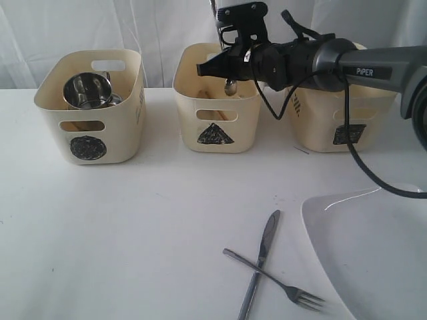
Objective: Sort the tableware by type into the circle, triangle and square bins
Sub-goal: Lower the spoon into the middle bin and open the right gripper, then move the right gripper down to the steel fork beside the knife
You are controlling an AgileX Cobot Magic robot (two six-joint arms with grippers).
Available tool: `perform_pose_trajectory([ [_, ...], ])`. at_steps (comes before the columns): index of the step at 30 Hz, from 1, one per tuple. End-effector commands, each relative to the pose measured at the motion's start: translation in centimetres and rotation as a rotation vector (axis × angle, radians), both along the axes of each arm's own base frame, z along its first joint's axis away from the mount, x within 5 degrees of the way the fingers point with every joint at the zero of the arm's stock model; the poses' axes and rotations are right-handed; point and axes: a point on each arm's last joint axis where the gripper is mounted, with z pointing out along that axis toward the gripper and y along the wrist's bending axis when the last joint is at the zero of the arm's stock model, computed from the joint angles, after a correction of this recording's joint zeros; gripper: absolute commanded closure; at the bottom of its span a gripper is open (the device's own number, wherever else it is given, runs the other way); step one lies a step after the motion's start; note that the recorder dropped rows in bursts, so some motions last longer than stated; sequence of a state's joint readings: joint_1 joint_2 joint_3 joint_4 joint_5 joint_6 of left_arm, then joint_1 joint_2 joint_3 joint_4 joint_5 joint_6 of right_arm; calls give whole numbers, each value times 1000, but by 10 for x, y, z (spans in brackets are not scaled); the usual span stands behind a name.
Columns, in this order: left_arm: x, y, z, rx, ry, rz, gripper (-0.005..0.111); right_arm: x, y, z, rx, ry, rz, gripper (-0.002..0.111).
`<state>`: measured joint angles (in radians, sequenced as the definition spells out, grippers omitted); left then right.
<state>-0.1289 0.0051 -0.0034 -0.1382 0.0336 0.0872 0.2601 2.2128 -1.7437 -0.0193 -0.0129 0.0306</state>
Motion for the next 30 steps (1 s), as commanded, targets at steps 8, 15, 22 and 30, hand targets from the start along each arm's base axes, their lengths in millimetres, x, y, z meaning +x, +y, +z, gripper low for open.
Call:
perform_pose_trajectory([
  [8, 0, 0, 0, -5, -7, 2, 64, 2, -5, 1, -5, -9, -8, 89],
  [15, 0, 0, 0, -5, -7, 2, 64, 2, -5, 1, -6, -7, -8, 88],
  [22, 0, 0, 0, -5, -7, 2, 64, -3, -7, 7, -21, 51, -10, 88],
  [30, 0, 0, 0, -5, -7, 2, 64, -65, -23, 40, -84, 350, -27, 88],
])
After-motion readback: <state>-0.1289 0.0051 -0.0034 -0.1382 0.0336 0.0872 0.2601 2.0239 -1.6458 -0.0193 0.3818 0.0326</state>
